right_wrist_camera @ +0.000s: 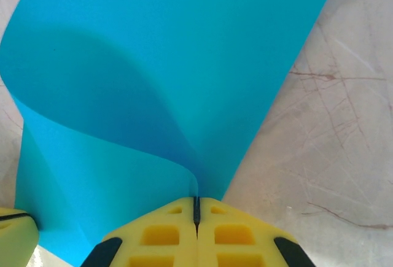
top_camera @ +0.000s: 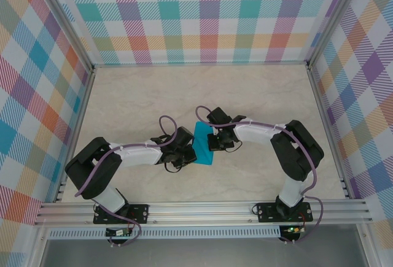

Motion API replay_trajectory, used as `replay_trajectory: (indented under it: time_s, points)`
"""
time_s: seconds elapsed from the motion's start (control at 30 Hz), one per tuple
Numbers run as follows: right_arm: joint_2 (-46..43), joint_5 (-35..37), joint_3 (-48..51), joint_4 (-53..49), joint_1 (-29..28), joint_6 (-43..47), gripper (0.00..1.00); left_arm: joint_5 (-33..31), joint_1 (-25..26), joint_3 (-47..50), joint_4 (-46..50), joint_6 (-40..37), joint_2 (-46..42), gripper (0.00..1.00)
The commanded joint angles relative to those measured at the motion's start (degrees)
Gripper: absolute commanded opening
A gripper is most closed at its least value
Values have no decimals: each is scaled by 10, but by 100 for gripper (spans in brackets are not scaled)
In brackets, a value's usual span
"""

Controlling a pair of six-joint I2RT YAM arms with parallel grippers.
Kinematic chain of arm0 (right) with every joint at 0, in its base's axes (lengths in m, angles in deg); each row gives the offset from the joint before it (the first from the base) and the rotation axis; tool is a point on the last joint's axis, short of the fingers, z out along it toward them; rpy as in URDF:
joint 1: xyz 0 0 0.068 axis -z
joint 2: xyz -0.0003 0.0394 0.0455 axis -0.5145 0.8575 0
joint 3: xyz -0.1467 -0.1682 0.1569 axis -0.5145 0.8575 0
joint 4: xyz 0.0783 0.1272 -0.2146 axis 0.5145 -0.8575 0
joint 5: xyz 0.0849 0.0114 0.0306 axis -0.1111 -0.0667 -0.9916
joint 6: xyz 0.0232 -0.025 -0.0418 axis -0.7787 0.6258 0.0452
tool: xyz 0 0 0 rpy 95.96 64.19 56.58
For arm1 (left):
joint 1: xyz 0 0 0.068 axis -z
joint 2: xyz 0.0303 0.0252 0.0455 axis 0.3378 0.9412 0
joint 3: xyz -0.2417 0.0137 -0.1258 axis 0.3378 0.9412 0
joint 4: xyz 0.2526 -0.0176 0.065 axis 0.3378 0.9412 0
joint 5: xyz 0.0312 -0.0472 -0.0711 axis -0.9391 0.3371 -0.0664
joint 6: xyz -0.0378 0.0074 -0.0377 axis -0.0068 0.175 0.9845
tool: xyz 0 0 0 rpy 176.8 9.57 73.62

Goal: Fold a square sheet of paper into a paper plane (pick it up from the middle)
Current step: Fold the triangle a second time at the center of the table.

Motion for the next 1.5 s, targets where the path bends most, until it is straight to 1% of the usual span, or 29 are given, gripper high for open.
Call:
replay_trajectory:
  time_s: [0.0, 0.43, 0.87, 1.1, 1.47]
  points:
    - [11, 8, -18, -13, 4, 17, 4, -7, 11, 0, 22, -6, 18, 13]
    - [10, 5, -22, -12, 3, 18, 5, -4, 12, 0, 21, -7, 21, 13]
    - [10, 19, -25, -19, 3, 16, 5, -3, 11, 1, 20, -7, 24, 13]
    - [-9, 18, -26, -26, 3, 25, 5, -6, 11, 5, 24, -7, 17, 13]
    - [10, 13, -35, -29, 3, 32, 5, -6, 12, 5, 23, -7, 18, 14]
